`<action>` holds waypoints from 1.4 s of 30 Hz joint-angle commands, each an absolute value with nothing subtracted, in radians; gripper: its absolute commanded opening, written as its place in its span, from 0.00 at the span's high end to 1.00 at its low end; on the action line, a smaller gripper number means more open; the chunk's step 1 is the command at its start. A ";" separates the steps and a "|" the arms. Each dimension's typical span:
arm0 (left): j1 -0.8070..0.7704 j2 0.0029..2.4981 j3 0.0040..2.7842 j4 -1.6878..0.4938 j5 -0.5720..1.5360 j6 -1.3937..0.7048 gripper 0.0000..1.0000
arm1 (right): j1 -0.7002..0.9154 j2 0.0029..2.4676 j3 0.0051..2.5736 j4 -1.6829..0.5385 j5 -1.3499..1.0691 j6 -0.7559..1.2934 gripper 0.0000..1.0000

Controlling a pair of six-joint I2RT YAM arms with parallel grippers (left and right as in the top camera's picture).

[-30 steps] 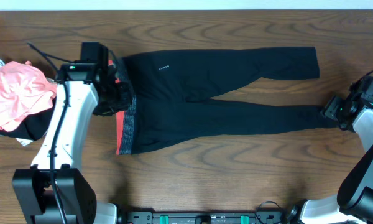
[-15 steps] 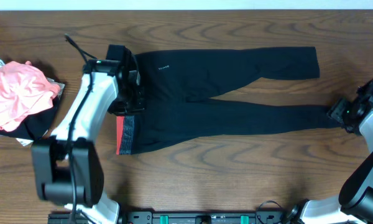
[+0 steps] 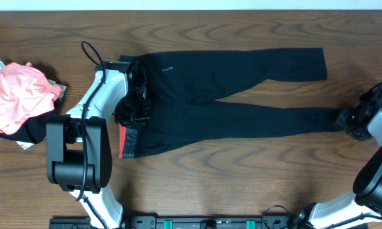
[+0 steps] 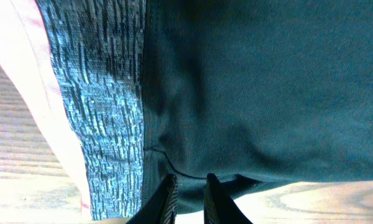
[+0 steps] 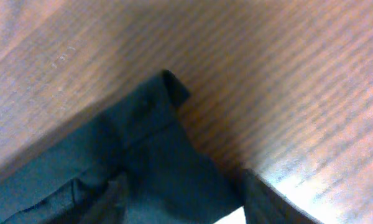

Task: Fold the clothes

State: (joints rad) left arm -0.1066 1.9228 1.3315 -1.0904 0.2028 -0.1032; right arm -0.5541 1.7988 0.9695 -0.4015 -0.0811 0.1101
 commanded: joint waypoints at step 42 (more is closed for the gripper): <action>-0.106 1.927 1.154 -1.011 0.193 -0.117 0.75 | -0.602 1.833 1.027 -0.463 -0.230 0.103 0.51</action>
State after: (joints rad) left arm -0.1066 1.9224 1.1519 -1.0088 0.2024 -0.1078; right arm -0.5991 1.8278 1.0477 -0.4694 -0.1810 0.1101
